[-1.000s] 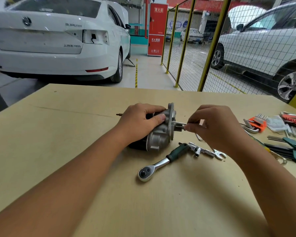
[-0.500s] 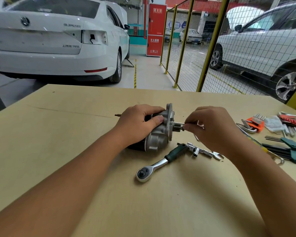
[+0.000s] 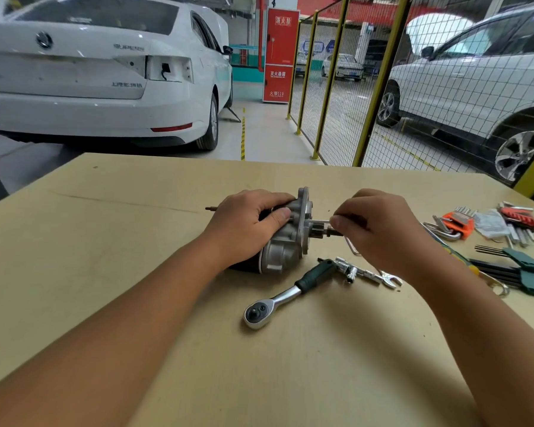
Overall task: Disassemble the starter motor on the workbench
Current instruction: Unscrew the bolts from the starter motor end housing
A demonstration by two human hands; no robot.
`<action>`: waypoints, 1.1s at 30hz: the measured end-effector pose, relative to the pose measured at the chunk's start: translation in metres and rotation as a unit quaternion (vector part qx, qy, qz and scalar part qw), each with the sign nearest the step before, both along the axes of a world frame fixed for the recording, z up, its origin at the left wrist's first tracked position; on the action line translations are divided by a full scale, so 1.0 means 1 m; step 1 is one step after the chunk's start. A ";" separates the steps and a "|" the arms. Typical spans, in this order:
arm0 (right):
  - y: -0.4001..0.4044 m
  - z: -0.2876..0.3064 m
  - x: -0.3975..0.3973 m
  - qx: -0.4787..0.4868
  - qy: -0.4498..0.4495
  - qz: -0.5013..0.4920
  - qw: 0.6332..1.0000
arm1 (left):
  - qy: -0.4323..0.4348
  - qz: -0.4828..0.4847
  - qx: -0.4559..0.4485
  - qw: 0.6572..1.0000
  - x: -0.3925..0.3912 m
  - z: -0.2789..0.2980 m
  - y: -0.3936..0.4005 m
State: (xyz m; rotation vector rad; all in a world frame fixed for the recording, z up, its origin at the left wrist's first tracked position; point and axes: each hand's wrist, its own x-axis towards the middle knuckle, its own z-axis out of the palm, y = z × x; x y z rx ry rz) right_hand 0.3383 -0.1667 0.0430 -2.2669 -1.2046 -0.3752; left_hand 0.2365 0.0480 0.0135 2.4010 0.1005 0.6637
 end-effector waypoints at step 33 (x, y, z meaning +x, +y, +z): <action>0.002 -0.001 -0.005 -0.005 -0.030 -0.028 0.999 | 0.009 0.004 0.024 1.000 0.000 0.000 0.002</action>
